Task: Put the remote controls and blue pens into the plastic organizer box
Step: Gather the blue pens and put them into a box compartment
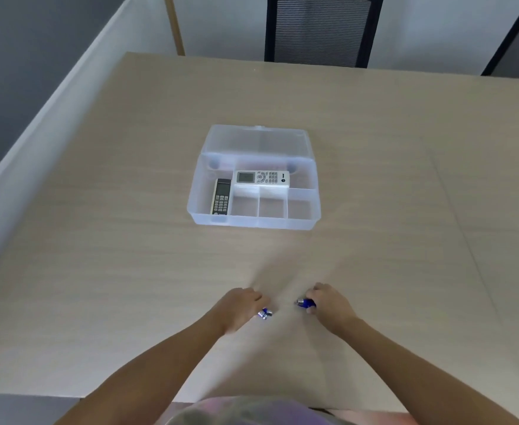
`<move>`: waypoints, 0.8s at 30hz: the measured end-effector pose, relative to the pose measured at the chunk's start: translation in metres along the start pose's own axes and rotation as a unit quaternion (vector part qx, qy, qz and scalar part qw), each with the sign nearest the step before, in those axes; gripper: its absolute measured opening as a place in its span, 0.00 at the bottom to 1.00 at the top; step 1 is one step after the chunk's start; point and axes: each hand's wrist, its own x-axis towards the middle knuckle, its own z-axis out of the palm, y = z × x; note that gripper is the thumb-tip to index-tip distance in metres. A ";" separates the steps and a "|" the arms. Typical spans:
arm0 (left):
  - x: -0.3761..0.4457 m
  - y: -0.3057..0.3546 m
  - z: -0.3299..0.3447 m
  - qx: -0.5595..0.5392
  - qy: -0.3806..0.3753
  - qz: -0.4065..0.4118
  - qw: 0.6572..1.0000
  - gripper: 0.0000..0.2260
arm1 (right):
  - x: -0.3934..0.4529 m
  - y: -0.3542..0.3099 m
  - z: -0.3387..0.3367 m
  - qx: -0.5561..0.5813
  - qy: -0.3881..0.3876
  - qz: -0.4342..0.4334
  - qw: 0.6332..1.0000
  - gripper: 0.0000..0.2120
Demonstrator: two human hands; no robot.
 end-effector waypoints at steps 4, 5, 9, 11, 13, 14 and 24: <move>0.005 0.011 -0.025 -0.076 0.119 -0.057 0.988 0.07 | 0.011 -0.002 -0.030 0.094 0.045 0.004 0.995 0.06; 0.009 0.011 -0.033 -0.146 0.164 -0.110 0.969 0.08 | 0.018 -0.003 -0.043 0.144 0.096 0.021 0.985 0.09; 0.031 -0.006 -0.082 -0.344 0.313 -0.236 0.853 0.08 | 0.065 -0.014 -0.116 0.249 0.228 0.070 0.939 0.12; 0.040 -0.019 -0.105 -0.387 0.335 -0.284 0.811 0.06 | 0.092 -0.020 -0.144 0.257 0.231 0.071 0.936 0.15; 0.045 -0.029 -0.119 -0.411 0.336 -0.308 0.789 0.05 | 0.118 -0.026 -0.159 0.230 0.206 0.072 0.948 0.17; 0.047 -0.032 -0.123 -0.422 0.332 -0.312 0.783 0.04 | 0.130 -0.028 -0.162 0.203 0.185 0.078 0.958 0.17; 0.063 -0.043 -0.137 -0.510 0.298 -0.330 0.736 0.03 | 0.190 -0.037 -0.169 0.166 -0.083 0.150 0.971 0.13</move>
